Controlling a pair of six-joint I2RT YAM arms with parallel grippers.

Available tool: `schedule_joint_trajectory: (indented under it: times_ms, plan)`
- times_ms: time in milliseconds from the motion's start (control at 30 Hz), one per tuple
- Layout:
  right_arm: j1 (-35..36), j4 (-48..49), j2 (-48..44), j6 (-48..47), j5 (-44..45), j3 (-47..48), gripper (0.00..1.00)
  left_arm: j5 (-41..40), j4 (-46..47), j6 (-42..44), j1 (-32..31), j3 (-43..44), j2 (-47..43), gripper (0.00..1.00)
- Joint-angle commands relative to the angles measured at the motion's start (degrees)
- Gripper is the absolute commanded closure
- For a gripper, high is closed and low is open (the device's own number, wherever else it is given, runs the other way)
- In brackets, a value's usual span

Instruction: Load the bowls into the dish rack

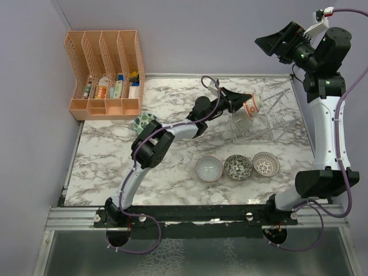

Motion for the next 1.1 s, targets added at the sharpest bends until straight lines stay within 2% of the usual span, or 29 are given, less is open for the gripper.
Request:
schedule_joint_trajectory:
  times_ms: [0,500,800,1067]
  plan:
    - [-0.3,1.1,0.4,-1.2,-1.5,-0.4,0.00,-2.8,7.3,-2.2,-0.6,2.0,0.6,1.00]
    - [-0.3,1.2,0.5,-2.0,-1.8,-1.5,0.00,-3.5,9.4,-3.5,-0.9,4.2,5.8,1.00]
    - [-0.3,0.6,0.8,-3.2,-1.3,-1.1,0.00,-3.5,10.7,-4.7,-1.0,9.3,10.3,1.00]
    - [-0.3,0.7,1.4,-3.2,-1.5,-1.3,0.00,-3.9,12.0,-5.9,-1.2,7.2,11.0,1.00]
